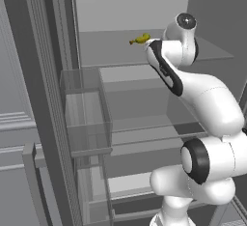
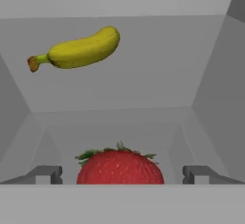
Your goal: Take the strawberry from the fridge and place it on top of the pancake, located on the dining counter.
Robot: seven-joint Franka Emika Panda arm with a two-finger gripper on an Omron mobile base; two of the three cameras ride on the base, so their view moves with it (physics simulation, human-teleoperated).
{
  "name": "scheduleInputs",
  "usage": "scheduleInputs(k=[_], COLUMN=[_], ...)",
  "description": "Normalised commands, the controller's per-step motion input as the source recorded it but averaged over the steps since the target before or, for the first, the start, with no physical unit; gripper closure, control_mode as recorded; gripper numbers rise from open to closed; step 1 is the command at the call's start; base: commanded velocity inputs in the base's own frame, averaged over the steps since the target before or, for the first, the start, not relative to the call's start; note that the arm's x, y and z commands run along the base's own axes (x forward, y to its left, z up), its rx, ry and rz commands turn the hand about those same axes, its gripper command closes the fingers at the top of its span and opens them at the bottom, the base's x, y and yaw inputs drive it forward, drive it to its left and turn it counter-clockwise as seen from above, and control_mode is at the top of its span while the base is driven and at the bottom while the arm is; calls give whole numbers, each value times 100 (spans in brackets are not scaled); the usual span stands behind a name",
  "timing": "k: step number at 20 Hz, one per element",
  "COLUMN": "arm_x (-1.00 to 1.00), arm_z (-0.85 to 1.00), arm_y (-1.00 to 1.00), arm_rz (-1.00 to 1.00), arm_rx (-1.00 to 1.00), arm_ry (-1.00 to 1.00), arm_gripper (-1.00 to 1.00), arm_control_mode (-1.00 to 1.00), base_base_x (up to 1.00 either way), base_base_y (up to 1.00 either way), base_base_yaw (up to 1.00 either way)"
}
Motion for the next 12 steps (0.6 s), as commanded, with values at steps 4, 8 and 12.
scheduleInputs(k=[4,8,12], arm_x=[31,7,1], arm_z=[-13,-17,-22], arm_y=[0,0,1], arm_rz=[1,1,0], arm_rx=[0,0,-1], arm_ry=[0,0,0], arm_gripper=[-100,100,100], arm_control_mode=[-100,-100,-100], base_base_x=[0,0,0], base_base_y=[0,0,0], base_base_yaw=[0,0,0])
